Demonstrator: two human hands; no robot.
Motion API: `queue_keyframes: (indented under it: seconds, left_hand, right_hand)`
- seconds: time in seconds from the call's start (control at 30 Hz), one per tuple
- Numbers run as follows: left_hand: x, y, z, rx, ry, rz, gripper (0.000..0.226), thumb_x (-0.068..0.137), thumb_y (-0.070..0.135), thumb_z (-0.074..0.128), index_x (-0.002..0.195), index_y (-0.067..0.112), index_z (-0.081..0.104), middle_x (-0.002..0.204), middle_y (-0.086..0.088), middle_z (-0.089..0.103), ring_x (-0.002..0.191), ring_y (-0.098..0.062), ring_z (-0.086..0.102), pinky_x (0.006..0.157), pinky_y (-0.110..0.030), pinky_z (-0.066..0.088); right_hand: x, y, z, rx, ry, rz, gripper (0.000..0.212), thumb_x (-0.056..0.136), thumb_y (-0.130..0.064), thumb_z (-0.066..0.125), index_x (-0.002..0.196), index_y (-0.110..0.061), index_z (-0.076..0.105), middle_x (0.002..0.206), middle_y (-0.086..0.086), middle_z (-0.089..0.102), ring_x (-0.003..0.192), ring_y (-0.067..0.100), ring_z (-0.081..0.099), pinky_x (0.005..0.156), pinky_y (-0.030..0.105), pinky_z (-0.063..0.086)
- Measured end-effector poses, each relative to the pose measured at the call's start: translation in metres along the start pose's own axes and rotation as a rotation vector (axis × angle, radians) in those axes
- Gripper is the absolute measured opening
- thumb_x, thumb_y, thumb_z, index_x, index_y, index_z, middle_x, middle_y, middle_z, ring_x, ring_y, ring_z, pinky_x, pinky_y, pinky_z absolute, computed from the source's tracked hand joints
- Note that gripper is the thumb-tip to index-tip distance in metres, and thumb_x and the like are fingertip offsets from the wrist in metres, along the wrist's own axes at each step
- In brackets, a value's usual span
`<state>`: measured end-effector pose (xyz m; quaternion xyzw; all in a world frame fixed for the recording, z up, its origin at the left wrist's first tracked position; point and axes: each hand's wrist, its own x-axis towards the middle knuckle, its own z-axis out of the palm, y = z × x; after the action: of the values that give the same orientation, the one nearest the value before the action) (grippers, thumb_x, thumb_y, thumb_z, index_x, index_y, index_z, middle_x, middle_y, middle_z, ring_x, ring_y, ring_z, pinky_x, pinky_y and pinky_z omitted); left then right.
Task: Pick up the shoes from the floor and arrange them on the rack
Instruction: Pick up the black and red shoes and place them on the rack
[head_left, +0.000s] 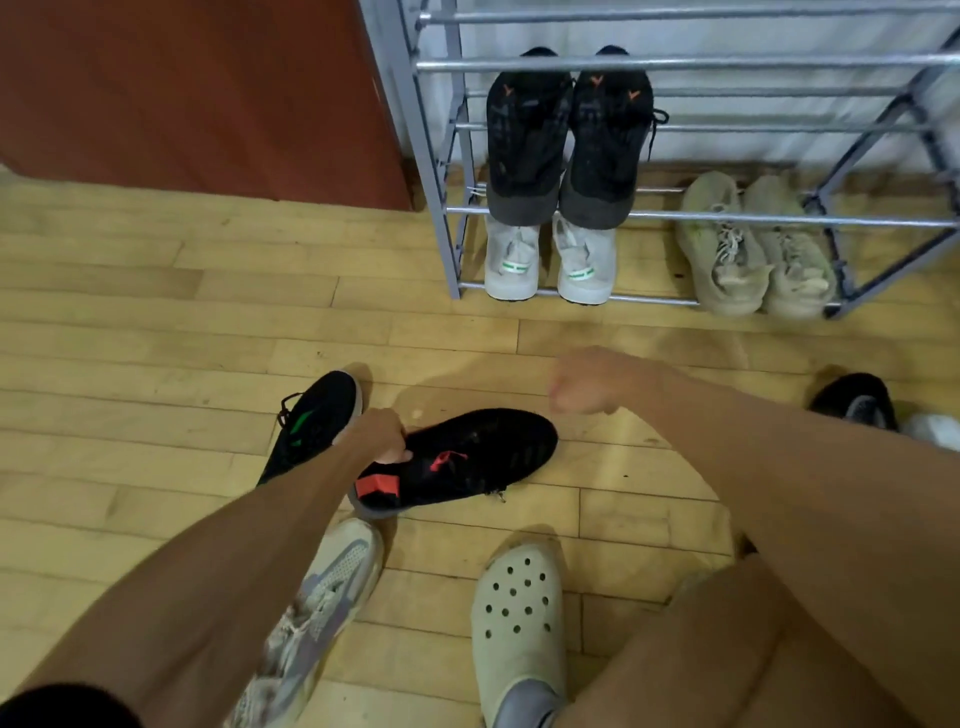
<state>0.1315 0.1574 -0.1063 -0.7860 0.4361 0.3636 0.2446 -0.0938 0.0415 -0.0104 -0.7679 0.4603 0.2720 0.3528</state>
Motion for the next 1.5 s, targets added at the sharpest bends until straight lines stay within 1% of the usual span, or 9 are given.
queue_keyframes:
  seconds: [0.17, 0.3, 0.47, 0.63, 0.83, 1.2, 1.33, 1.4, 1.5]
  left_hand:
    - [-0.051, 0.016, -0.041, -0.127, 0.186, 0.063, 0.042, 0.086, 0.042, 0.060, 0.111, 0.009, 0.069, 0.100, -0.010, 0.069, 0.094, -0.027, 0.065, 0.068, -0.031, 0.047]
    - [-0.115, 0.048, -0.078, -0.631, 0.241, 0.194, 0.032, 0.087, 0.025, 0.065, 0.109, 0.002, 0.070, 0.090, -0.020, 0.066, 0.078, -0.034, 0.064, 0.052, -0.029, 0.042]
    - [-0.203, 0.109, -0.119, -0.975, 0.175, 0.384, 0.016, 0.087, 0.014, 0.066, 0.102, 0.011, 0.065, 0.079, -0.003, 0.062, 0.070, -0.020, 0.055, 0.057, -0.027, 0.041]
    - [-0.279, 0.198, -0.139, -1.017, 0.175, 0.582, 0.007, 0.086, 0.015, 0.067, 0.081, 0.017, 0.063, 0.076, -0.004, 0.063, 0.068, -0.022, 0.058, 0.062, -0.028, 0.049]
    - [-0.339, 0.291, -0.130, -0.866, 0.064, 0.742, 0.021, 0.090, 0.011, 0.061, 0.111, 0.012, 0.063, 0.094, -0.009, 0.068, 0.071, -0.020, 0.063, 0.065, -0.028, 0.053]
    - [-0.349, 0.381, -0.027, -0.847, -0.225, 0.617, 0.016, 0.083, -0.006, 0.063, 0.094, 0.006, 0.063, 0.115, -0.014, 0.067, 0.086, -0.021, 0.064, 0.073, -0.034, 0.054]
    - [-0.332, 0.381, 0.002, -0.932, -0.266, 0.530, 0.016, 0.085, -0.009, 0.058, 0.093, 0.004, 0.062, 0.123, -0.016, 0.064, 0.093, -0.024, 0.060, 0.090, -0.036, 0.050]
    - [-0.321, 0.376, 0.005, -0.928, -0.219, 0.502, 0.026, 0.087, -0.008, 0.055, 0.110, 0.002, 0.061, 0.127, -0.016, 0.061, 0.097, -0.024, 0.056, 0.096, -0.036, 0.047]
    - [-0.304, 0.364, 0.003, -0.898, -0.164, 0.471, 0.018, 0.086, -0.004, 0.059, 0.100, 0.007, 0.059, 0.119, -0.013, 0.063, 0.097, -0.023, 0.057, 0.098, -0.036, 0.047]
  right_hand:
    - [-0.048, 0.016, -0.053, 0.101, 0.218, 0.095, 0.014, 0.089, -0.012, 0.047, 0.094, -0.002, 0.057, 0.094, 0.019, 0.064, 0.076, 0.028, 0.066, 0.070, 0.035, 0.055]
    - [-0.104, 0.040, -0.082, 0.007, 0.316, 0.091, 0.019, 0.093, -0.017, 0.050, 0.102, -0.005, 0.060, 0.096, 0.018, 0.067, 0.076, 0.028, 0.068, 0.068, 0.035, 0.058]
    - [-0.181, 0.071, -0.089, 0.299, 0.273, 0.053, 0.038, 0.093, -0.037, 0.053, 0.107, -0.002, 0.060, 0.107, 0.013, 0.066, 0.084, 0.029, 0.066, 0.075, 0.038, 0.055]
    - [-0.257, 0.096, -0.081, 0.715, 0.410, -0.159, 0.038, 0.093, -0.043, 0.054, 0.121, -0.018, 0.053, 0.108, 0.004, 0.064, 0.098, 0.026, 0.067, 0.077, 0.030, 0.058]
    - [-0.316, 0.167, -0.071, 0.994, 0.722, -0.103, 0.024, 0.089, -0.008, 0.062, 0.113, -0.006, 0.062, 0.088, 0.007, 0.070, 0.070, 0.024, 0.069, 0.065, 0.033, 0.061]
    - [-0.341, 0.296, 0.025, 1.325, 0.635, 0.006, 0.034, 0.091, -0.024, 0.062, 0.120, -0.006, 0.064, 0.116, 0.015, 0.070, 0.099, 0.032, 0.069, 0.086, 0.042, 0.058]
    - [-0.314, 0.318, 0.079, 1.727, 0.611, 0.002, 0.045, 0.097, -0.041, 0.047, 0.126, -0.008, 0.057, 0.108, 0.012, 0.068, 0.088, 0.027, 0.067, 0.070, 0.034, 0.058]
    - [-0.291, 0.327, 0.110, 1.582, 0.606, 0.267, 0.035, 0.098, -0.030, 0.049, 0.121, -0.005, 0.057, 0.108, 0.015, 0.066, 0.083, 0.028, 0.067, 0.069, 0.036, 0.059]
    - [-0.260, 0.333, 0.158, 0.752, 0.320, 0.558, 0.014, 0.093, -0.019, 0.053, 0.094, -0.006, 0.060, 0.095, 0.015, 0.065, 0.076, 0.026, 0.064, 0.066, 0.033, 0.055]
